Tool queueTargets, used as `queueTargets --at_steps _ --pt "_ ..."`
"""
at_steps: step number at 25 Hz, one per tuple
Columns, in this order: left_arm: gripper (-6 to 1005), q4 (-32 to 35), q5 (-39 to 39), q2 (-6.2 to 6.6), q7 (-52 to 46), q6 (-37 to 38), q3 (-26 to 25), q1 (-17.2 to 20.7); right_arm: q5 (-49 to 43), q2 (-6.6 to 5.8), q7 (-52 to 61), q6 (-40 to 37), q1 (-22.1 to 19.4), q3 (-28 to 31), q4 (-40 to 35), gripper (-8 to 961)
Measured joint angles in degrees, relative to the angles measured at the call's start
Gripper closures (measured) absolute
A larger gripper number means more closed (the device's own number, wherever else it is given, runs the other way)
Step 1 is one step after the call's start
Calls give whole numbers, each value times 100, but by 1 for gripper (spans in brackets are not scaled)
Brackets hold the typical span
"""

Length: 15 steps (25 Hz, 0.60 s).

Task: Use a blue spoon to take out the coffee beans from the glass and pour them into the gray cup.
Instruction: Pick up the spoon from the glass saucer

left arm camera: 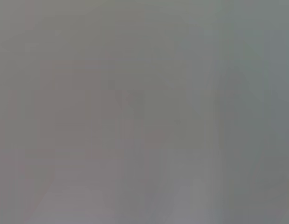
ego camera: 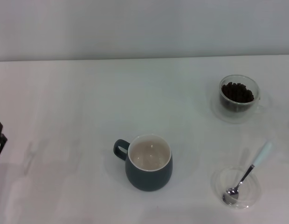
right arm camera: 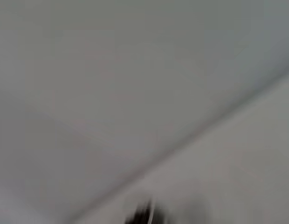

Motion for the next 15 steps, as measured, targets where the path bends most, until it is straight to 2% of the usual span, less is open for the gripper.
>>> queueTargets --at_steps 2,5,9,15 --pt "116 -60 -41 4 -1 12 0 -97 -480 -83 257 -237 42 -24 63 104" --pt "116 -112 -84 3 -2 18 0 -205 -849 -98 404 -423 92 -30 117 117" --pt "116 -137 -85 1 -4 21 0 -295 -1256 -16 476 -464 205 -49 133 134" --pt "117 -145 -76 2 -9 -20 0 -344 -1347 118 496 -316 421 -313 175 160"
